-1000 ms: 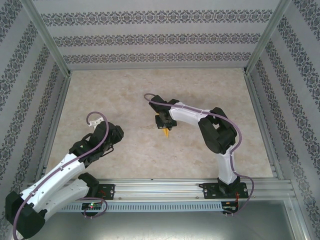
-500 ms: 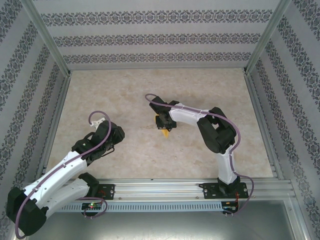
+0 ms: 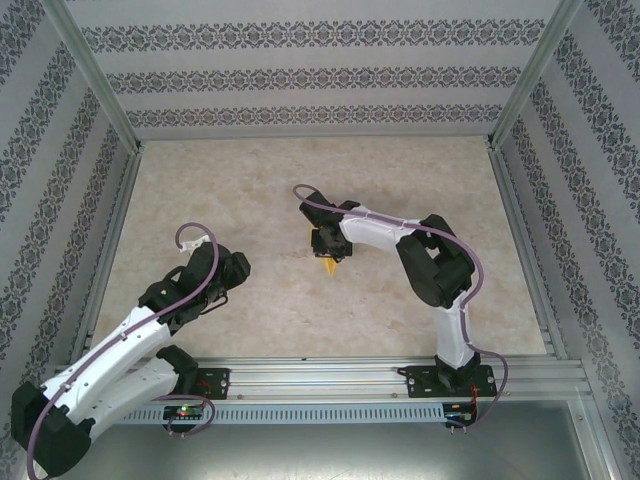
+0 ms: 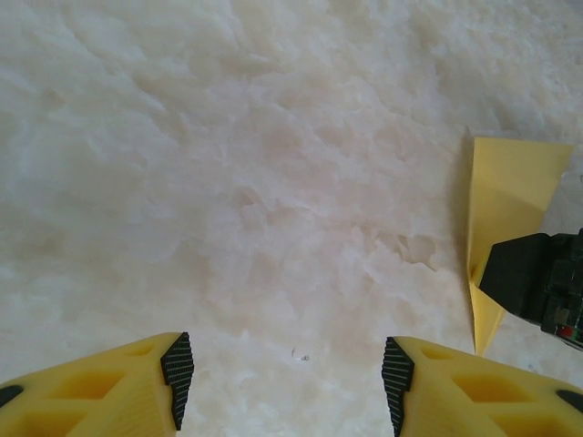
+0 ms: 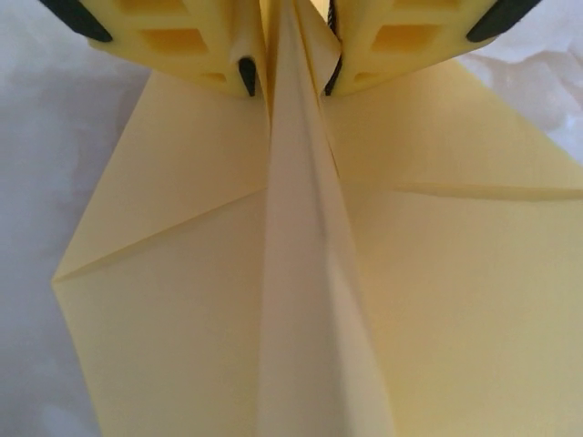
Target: Fold a paper plane with a square sheet of paper (pick it up from the middle)
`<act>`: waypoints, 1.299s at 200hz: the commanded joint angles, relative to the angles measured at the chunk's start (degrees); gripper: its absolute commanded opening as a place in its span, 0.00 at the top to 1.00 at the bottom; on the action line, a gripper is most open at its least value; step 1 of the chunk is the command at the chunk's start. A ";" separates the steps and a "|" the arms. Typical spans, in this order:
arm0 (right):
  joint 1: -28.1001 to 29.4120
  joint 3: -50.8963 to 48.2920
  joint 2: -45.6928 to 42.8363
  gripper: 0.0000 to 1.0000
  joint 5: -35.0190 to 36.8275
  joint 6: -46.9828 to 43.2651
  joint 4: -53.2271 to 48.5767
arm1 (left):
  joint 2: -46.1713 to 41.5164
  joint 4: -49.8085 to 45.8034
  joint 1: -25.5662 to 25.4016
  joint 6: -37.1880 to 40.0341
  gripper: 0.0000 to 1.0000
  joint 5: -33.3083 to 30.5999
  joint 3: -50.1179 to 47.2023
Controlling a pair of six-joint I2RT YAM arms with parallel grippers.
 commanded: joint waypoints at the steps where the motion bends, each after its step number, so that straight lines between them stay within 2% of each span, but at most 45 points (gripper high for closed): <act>1: 0.18 1.65 -7.16 0.60 0.55 1.15 -1.85 | -1.27 -2.55 0.77 3.84 0.39 -2.78 2.90; 12: 0.29 1.67 -9.95 0.52 1.10 0.63 -2.43 | -1.47 -3.70 0.77 4.66 0.38 -3.72 3.70; 39: 0.60 0.05 -17.76 0.51 2.73 -0.95 -3.43 | -2.15 -5.67 0.75 5.81 0.38 -5.13 4.29; 48: 1.22 -1.78 -21.66 0.50 5.26 -1.62 -2.77 | -2.44 -5.53 0.77 6.09 0.38 -5.24 4.07; 63: 1.66 -6.86 -29.10 0.43 8.37 -2.89 0.69 | -3.03 -5.40 0.73 6.30 0.38 -5.52 3.53; 77: 0.44 -11.24 -34.49 0.42 8.44 -2.83 2.87 | -3.41 -5.06 0.76 6.32 0.37 -5.92 3.17; 103: -2.37 -15.90 -41.98 0.42 11.23 -3.04 0.23 | -3.23 -4.53 0.74 6.92 0.37 -6.46 3.14; 141: -6.73 -26.95 -56.98 0.38 18.60 -4.94 2.13 | -3.33 -5.20 0.75 9.07 0.33 -8.36 3.50; 164: -9.09 -34.86 -66.80 0.29 26.91 -9.30 5.06 | -4.34 -4.61 0.72 13.01 0.26 -12.90 3.30; 171: -9.89 -37.28 -69.69 0.21 27.52 -13.47 6.87 | -4.51 -3.80 0.76 14.66 0.23 -14.95 3.25; 187: -11.94 -42.34 -74.52 0.14 27.79 -22.01 12.71 | -3.83 -1.75 0.80 17.33 0.18 -20.96 3.37; 202: -14.88 -45.37 -75.66 0.03 30.86 -25.14 15.47 | -1.13 0.00 1.65 18.98 0.16 -25.69 3.96; 211: -17.82 -47.57 -74.96 0.03 31.27 -27.34 18.01 | 1.23 1.91 2.39 21.03 0.16 -27.51 4.07; 229: -25.24 -51.55 -71.97 0.04 22.80 -34.01 24.49 | 7.25 6.99 6.00 25.70 0.13 -29.35 3.68; 242: -29.78 -53.88 -68.51 0.05 20.25 -34.16 29.76 | 11.03 11.82 9.28 30.59 0.06 -29.10 2.91; 260: -34.26 -55.03 -62.11 0.05 16.64 -33.35 35.88 | 16.42 25.39 13.74 36.99 0.00 -28.30 -1.45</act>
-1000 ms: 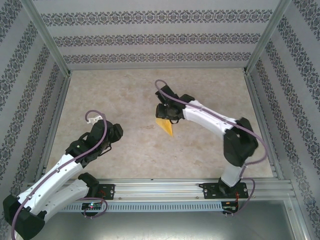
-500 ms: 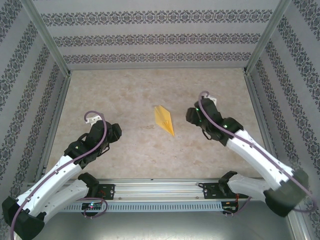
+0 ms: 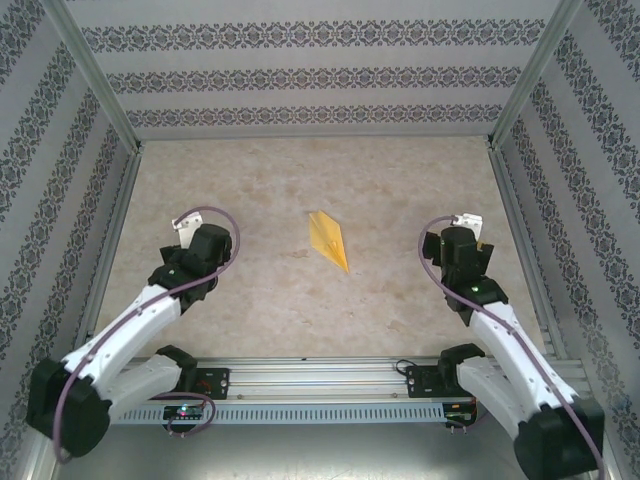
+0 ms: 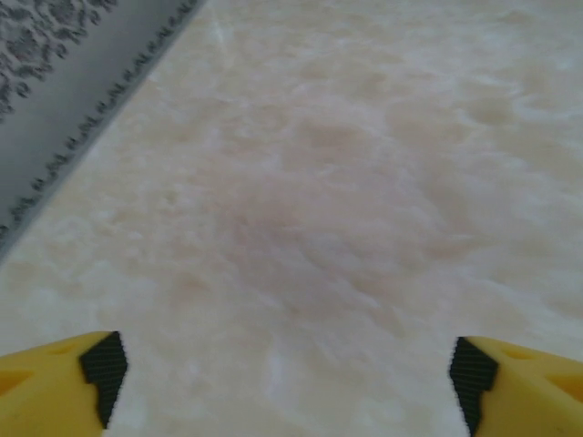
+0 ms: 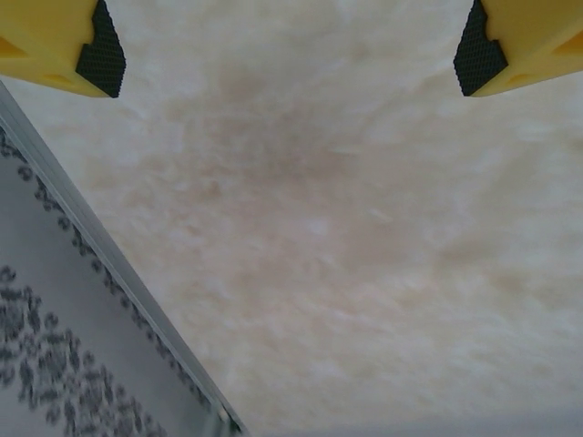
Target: Fold a paper plane with a square sheet of paper (pick it up from the middle)
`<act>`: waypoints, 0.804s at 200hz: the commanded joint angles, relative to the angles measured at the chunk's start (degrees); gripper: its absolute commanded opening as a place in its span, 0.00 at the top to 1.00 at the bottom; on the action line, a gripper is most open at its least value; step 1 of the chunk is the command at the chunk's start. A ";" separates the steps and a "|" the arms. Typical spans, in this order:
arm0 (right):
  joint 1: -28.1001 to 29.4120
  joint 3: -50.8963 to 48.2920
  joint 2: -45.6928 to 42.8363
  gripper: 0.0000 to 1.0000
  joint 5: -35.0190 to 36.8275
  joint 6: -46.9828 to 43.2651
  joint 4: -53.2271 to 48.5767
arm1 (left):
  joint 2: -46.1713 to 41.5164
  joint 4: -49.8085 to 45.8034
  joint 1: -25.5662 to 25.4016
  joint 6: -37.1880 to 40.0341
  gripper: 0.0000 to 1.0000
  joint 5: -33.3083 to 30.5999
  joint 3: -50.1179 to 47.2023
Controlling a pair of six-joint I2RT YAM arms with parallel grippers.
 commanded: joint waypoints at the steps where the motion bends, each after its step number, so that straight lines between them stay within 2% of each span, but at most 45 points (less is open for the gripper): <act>1: -4.31 -1.90 6.01 0.05 -5.55 -4.21 12.17 | 5.01 17.28 4.99 11.59 0.00 -2.67 -4.01; 22: -4.36 -3.29 15.04 0.05 -3.26 -8.07 22.27 | 9.08 21.16 8.15 13.93 0.00 -2.40 -3.36; 37: -4.70 -5.83 21.13 0.04 -4.63 -11.40 35.76 | 11.21 32.99 10.07 17.09 0.00 0.01 -7.17; 48: -4.94 -3.84 23.31 0.04 -6.09 -12.23 35.71 | 13.05 41.88 11.97 17.18 0.00 3.99 -10.48; 67: -5.30 -6.27 26.85 0.04 -12.27 -15.43 49.67 | 19.04 55.20 13.09 21.14 0.00 6.82 -13.38; 73: -5.57 -5.42 27.60 0.04 -13.36 -15.30 49.06 | 21.67 58.23 13.24 23.21 0.00 7.58 -13.20; 82: -5.82 -3.84 27.67 0.04 -15.67 -15.59 45.46 | 23.30 57.52 13.73 24.61 0.00 9.94 -11.55; 92: -6.21 -4.89 27.62 0.05 -20.18 -16.21 47.83 | 26.03 64.01 14.27 26.77 0.00 13.14 -12.38; 100: -6.22 -5.79 27.00 0.05 -22.90 -16.24 49.22 | 28.55 65.13 15.35 26.40 0.00 15.70 -12.16; 105: -6.27 -7.42 27.14 0.05 -23.66 -15.34 52.98 | 29.73 66.31 15.94 26.60 0.00 16.56 -11.95; 114: -6.73 -11.90 29.84 0.04 -25.84 -15.06 63.79 | 28.52 60.27 17.40 25.18 0.00 20.28 -10.32; 127: -6.60 -15.22 37.80 0.04 -25.32 -15.27 77.63 | 28.76 65.82 18.97 25.16 0.00 25.25 -13.28; 133: -5.61 -15.50 41.12 0.04 -22.79 -15.53 83.60 | 28.75 69.35 19.22 25.57 0.00 27.59 -15.80; 138: -4.44 -15.17 40.71 0.03 -19.88 -16.18 82.69 | 30.25 75.96 19.21 26.36 0.00 28.57 -18.65; 146: -4.22 -13.66 37.42 0.03 -19.40 -16.08 74.96 | 33.00 85.08 19.21 26.52 0.00 27.27 -20.50; 149: -4.38 -12.74 36.33 0.03 -19.36 -15.92 71.19 | 32.33 84.02 19.31 25.84 0.00 26.44 -20.05; 153: -4.82 -11.55 35.88 0.04 -19.05 -15.16 67.81 | 30.87 77.76 19.62 24.60 0.00 25.71 -18.35; 157: -5.21 -10.45 36.69 0.03 -17.60 -14.29 66.92 | 29.82 71.08 20.38 23.56 0.00 26.63 -16.03; 161: -5.28 -9.67 38.06 0.02 -14.90 -13.24 67.22 | 30.77 69.09 20.94 23.36 0.00 26.83 -14.49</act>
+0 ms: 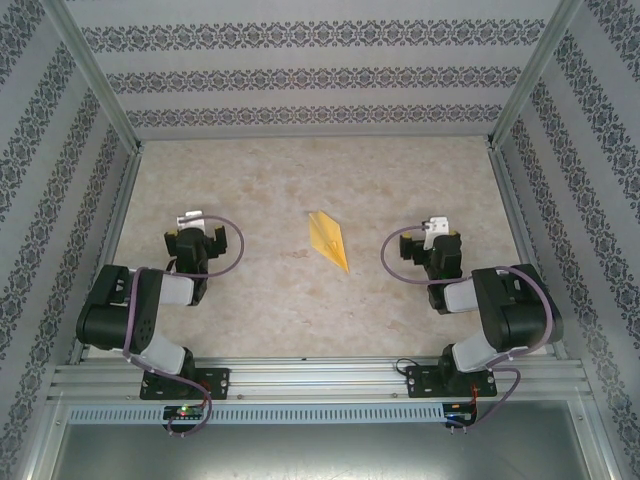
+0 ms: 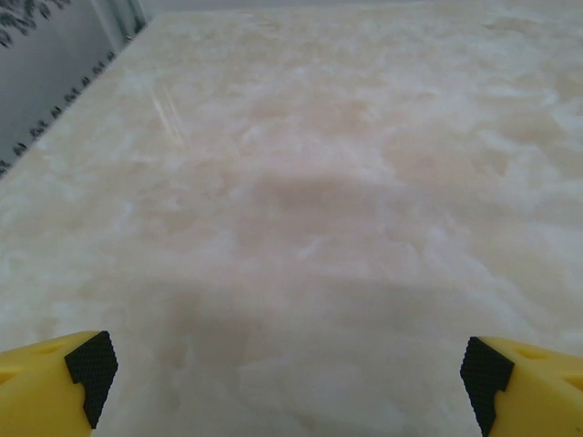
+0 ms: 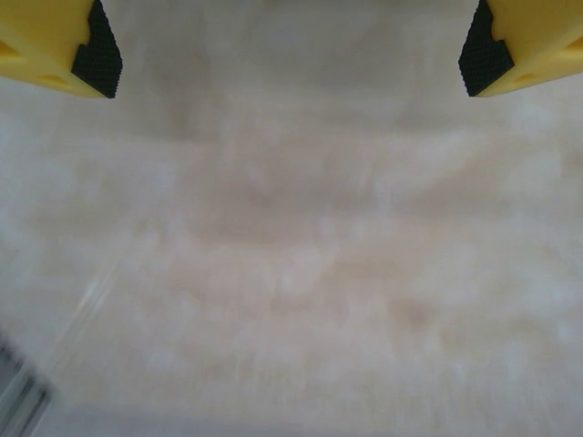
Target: Fold a paper plane with a square sheet of paper (pick it up from the middle)
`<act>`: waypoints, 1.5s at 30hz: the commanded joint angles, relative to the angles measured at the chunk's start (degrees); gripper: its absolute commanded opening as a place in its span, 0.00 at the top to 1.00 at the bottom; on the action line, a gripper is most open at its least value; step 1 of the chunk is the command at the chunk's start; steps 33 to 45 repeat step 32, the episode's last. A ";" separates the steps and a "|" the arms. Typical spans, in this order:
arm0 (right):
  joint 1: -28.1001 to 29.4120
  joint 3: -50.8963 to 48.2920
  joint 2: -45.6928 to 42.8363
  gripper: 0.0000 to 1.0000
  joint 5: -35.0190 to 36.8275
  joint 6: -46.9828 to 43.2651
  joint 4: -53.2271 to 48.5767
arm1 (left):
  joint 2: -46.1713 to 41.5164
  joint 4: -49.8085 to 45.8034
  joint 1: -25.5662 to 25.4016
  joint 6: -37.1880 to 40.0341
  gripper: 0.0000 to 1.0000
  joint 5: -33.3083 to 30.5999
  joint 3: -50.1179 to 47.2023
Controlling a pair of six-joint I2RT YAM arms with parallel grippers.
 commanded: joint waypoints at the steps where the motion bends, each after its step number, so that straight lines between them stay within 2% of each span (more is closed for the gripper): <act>1: -0.18 4.27 -0.65 0.02 5.83 2.08 2.56 | 0.61 0.65 2.05 -0.64 0.00 4.38 2.80; 2: -1.00 4.31 -0.01 0.02 5.84 3.63 3.29 | 1.23 4.29 2.01 -0.31 0.00 4.97 1.77; 4: -1.54 5.56 -2.06 0.02 9.20 5.31 -0.73 | 0.69 2.26 1.98 -0.35 0.00 4.92 2.18; 11: -0.33 5.52 -1.57 0.02 10.57 4.11 0.97 | 0.48 1.52 1.71 0.35 0.00 6.08 2.49; 45: -0.69 5.69 -1.48 0.02 8.65 3.93 0.63 | 0.54 1.67 1.71 0.35 0.00 6.02 2.49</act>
